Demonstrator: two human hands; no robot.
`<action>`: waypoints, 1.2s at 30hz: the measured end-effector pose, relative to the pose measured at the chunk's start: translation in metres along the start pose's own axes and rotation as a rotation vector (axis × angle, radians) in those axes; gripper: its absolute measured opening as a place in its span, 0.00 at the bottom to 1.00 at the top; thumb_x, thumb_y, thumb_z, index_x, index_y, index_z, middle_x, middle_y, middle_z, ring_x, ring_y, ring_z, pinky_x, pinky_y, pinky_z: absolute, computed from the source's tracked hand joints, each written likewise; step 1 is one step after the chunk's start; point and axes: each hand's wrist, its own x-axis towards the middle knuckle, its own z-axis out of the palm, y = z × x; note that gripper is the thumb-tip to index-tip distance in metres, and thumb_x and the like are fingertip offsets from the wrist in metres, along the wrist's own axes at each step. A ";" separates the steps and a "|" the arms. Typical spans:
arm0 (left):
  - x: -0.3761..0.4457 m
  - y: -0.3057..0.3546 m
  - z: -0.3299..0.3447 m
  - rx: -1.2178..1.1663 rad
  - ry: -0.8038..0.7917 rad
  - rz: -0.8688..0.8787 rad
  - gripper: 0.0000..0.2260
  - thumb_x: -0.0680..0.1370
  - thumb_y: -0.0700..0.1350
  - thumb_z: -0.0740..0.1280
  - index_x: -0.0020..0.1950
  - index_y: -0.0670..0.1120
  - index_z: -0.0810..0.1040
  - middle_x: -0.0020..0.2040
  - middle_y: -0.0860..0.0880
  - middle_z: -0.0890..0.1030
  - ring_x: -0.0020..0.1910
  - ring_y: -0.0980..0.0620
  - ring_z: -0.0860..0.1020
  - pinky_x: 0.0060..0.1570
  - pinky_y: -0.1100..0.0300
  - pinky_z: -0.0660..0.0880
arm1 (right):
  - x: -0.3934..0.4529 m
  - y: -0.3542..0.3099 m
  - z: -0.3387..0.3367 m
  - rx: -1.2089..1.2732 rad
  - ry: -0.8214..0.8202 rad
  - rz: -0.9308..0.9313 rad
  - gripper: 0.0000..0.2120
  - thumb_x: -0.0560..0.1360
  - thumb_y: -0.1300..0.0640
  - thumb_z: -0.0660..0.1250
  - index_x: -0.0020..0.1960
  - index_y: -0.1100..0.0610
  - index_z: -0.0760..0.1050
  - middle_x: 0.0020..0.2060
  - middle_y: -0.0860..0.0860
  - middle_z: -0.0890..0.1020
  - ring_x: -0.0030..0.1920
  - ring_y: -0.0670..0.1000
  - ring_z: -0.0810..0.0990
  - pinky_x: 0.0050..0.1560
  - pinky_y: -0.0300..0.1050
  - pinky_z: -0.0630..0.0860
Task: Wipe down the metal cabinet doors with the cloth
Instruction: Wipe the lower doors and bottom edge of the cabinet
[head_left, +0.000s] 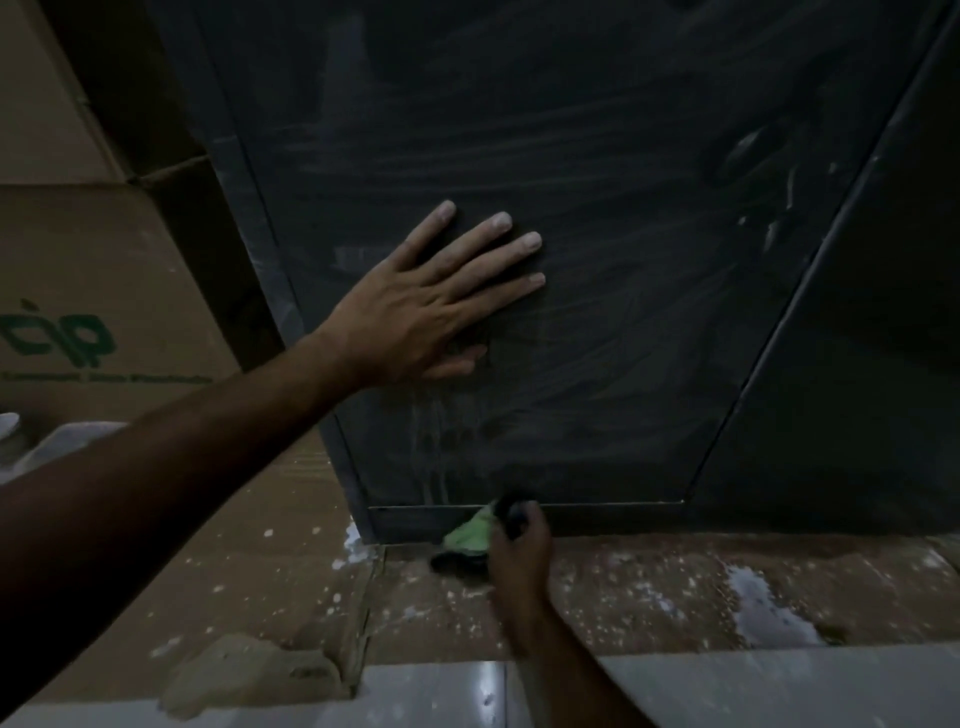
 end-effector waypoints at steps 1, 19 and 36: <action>0.000 0.000 0.000 -0.003 0.000 0.002 0.37 0.83 0.61 0.62 0.86 0.50 0.51 0.86 0.44 0.52 0.85 0.42 0.49 0.82 0.40 0.41 | 0.006 0.000 -0.017 0.019 0.138 -0.009 0.15 0.78 0.63 0.70 0.61 0.49 0.75 0.57 0.51 0.81 0.57 0.56 0.83 0.48 0.45 0.80; 0.001 0.002 0.002 0.000 -0.003 0.008 0.38 0.82 0.61 0.62 0.86 0.50 0.49 0.86 0.44 0.50 0.85 0.41 0.49 0.81 0.39 0.41 | -0.011 -0.062 -0.041 0.259 0.584 0.006 0.16 0.84 0.61 0.63 0.70 0.63 0.71 0.57 0.54 0.76 0.57 0.54 0.77 0.44 0.34 0.69; 0.000 0.002 -0.001 -0.001 0.007 -0.005 0.38 0.81 0.60 0.63 0.86 0.50 0.51 0.86 0.44 0.52 0.85 0.41 0.50 0.81 0.39 0.42 | -0.004 -0.053 -0.011 -0.076 0.502 -0.219 0.17 0.80 0.55 0.68 0.68 0.48 0.71 0.58 0.44 0.78 0.56 0.46 0.79 0.55 0.44 0.77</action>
